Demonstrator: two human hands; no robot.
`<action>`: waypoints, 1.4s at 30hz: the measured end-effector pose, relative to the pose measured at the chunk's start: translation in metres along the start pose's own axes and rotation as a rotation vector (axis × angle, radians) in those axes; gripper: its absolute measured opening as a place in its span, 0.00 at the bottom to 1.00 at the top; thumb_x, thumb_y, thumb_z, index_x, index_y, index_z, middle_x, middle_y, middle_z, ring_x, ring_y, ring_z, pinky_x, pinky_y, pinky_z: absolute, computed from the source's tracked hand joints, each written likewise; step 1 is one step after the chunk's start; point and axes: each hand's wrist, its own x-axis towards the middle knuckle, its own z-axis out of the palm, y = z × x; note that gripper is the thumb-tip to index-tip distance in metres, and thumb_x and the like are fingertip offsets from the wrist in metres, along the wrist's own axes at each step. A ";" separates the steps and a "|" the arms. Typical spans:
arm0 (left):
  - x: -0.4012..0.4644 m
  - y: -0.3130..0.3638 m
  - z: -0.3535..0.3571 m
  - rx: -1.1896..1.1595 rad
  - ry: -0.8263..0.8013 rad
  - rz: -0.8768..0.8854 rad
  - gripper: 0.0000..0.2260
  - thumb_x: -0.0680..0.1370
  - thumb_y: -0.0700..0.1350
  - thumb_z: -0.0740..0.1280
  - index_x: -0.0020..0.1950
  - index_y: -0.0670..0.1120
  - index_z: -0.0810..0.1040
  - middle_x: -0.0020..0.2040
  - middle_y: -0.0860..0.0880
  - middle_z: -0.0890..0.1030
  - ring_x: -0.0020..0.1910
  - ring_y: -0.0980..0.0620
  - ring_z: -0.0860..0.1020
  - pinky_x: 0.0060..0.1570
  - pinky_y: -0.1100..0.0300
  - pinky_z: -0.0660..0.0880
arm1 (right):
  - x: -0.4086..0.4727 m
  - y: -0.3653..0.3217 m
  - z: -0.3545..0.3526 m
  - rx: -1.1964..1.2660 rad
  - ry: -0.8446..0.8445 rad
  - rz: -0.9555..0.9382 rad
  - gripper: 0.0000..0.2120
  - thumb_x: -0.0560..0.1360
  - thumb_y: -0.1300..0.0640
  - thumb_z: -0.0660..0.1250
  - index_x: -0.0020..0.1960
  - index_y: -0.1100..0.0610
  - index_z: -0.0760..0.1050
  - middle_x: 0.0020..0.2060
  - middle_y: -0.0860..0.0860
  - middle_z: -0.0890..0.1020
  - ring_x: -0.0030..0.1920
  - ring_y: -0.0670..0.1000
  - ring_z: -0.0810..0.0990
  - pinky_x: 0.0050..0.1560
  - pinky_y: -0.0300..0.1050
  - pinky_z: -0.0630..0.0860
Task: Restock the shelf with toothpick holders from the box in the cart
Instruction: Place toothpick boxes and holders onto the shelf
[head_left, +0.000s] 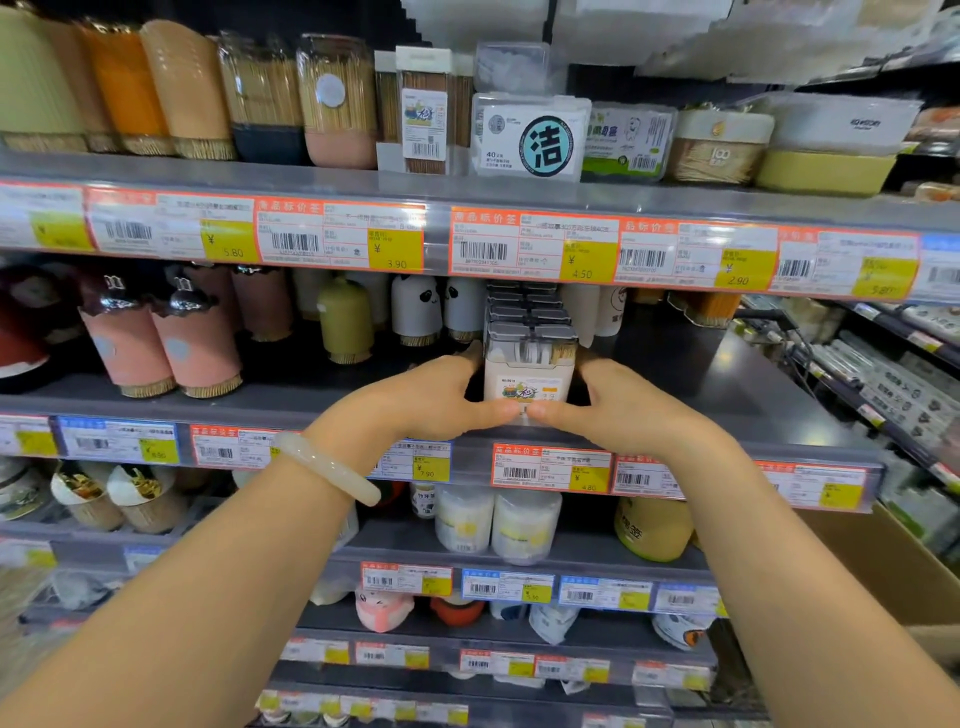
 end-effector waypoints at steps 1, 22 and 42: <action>0.000 -0.001 0.000 -0.016 0.011 0.002 0.30 0.75 0.57 0.66 0.74 0.49 0.62 0.69 0.52 0.71 0.67 0.53 0.69 0.67 0.56 0.66 | 0.000 -0.001 0.000 -0.008 0.003 0.001 0.25 0.74 0.45 0.68 0.68 0.49 0.67 0.63 0.45 0.76 0.60 0.45 0.74 0.59 0.39 0.70; -0.001 0.006 -0.003 -0.072 -0.002 0.010 0.25 0.75 0.53 0.68 0.70 0.48 0.67 0.65 0.51 0.75 0.64 0.52 0.72 0.65 0.57 0.68 | 0.001 -0.014 -0.004 0.022 -0.083 0.064 0.26 0.72 0.45 0.70 0.67 0.51 0.70 0.60 0.47 0.78 0.58 0.47 0.76 0.60 0.42 0.73; -0.065 0.044 0.071 0.552 0.623 0.127 0.36 0.59 0.46 0.81 0.63 0.34 0.74 0.59 0.36 0.78 0.57 0.38 0.78 0.58 0.39 0.71 | -0.093 -0.019 0.030 -0.226 0.391 -0.004 0.25 0.76 0.57 0.67 0.71 0.58 0.66 0.69 0.53 0.70 0.69 0.53 0.67 0.68 0.42 0.61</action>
